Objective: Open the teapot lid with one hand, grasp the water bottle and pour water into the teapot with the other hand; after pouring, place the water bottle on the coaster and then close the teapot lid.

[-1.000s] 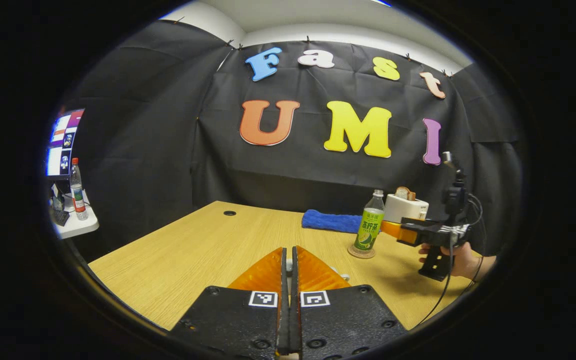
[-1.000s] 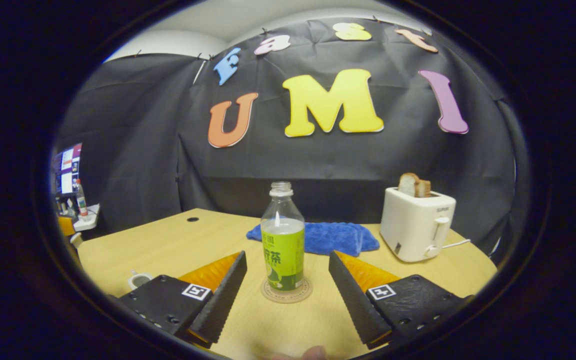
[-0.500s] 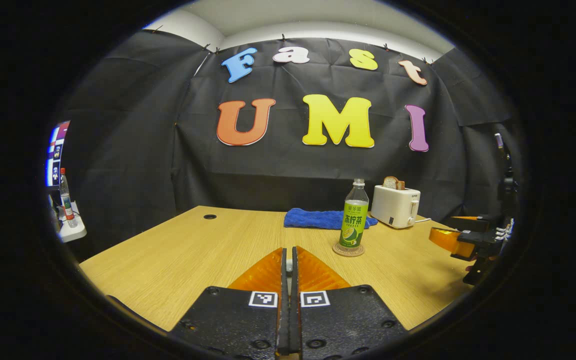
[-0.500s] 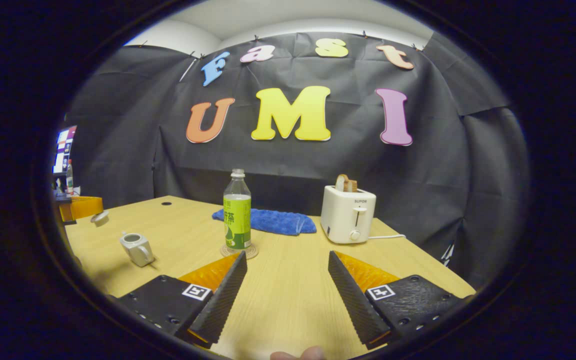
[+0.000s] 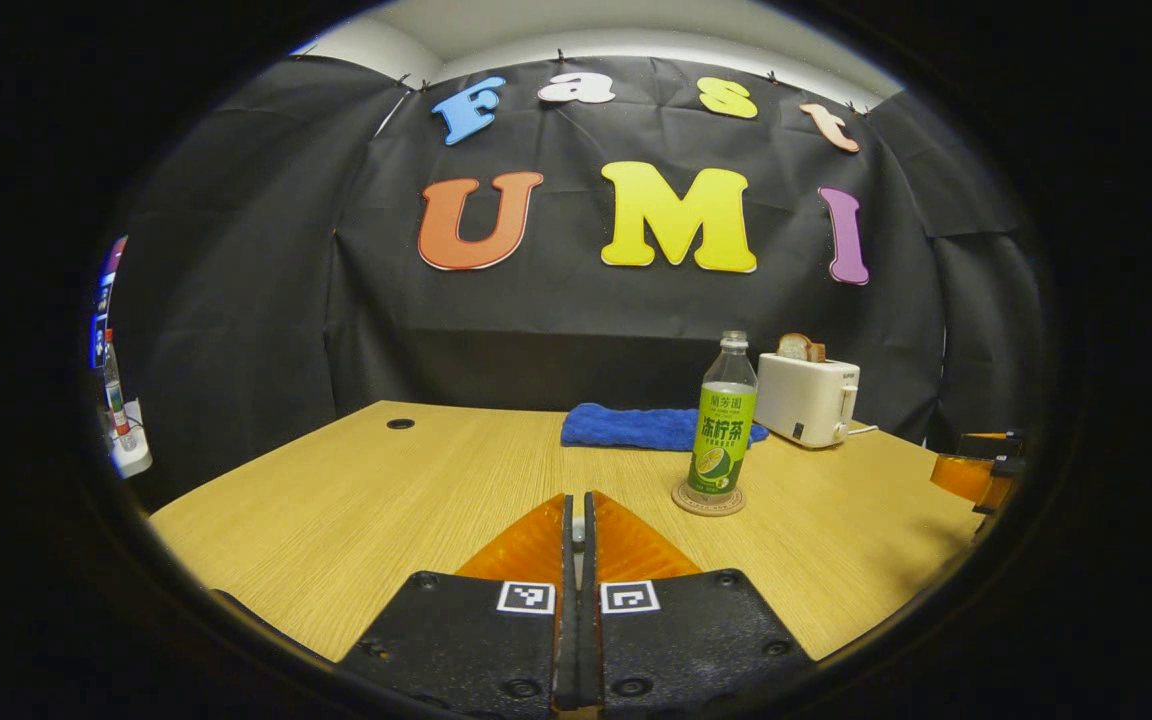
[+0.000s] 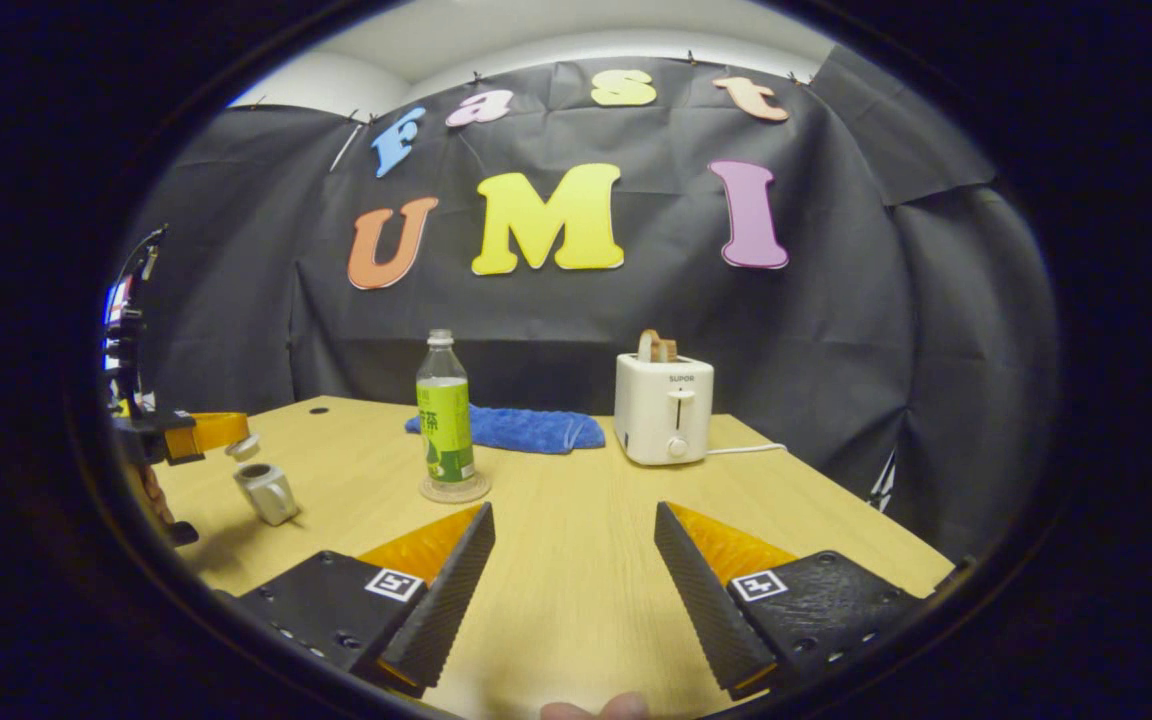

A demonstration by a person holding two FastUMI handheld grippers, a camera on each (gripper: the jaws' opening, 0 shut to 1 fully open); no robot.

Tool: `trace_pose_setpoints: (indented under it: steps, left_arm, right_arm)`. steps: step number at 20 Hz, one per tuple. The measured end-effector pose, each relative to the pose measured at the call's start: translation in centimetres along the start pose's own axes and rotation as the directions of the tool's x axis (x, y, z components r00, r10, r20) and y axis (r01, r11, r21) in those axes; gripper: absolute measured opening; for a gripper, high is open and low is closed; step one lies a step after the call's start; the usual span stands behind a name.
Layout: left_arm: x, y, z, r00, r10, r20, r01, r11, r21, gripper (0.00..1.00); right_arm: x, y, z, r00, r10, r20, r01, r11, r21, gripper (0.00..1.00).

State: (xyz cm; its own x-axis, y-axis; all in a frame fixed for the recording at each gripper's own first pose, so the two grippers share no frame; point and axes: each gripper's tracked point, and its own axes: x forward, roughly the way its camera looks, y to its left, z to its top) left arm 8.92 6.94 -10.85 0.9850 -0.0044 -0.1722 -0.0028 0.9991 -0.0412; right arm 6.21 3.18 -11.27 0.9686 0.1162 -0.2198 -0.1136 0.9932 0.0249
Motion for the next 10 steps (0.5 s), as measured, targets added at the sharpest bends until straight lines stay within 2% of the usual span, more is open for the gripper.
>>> trace_pose_setpoints:
  steps: [3,10]
  left_arm:
    - [0.5,0.0,-0.7,1.000,0.000,-0.019,0.000,1.000,-0.001,0.03]
    - [0.7,0.3,-1.7,0.999,0.008,-0.039,-0.008,1.000,0.002,0.03]
  right_arm:
    - [1.2,-1.0,0.6,1.000,-0.021,0.020,0.022,0.999,-0.044,0.95]
    - [1.0,0.0,0.8,0.999,-0.014,0.048,0.019,0.995,-0.097,0.95]
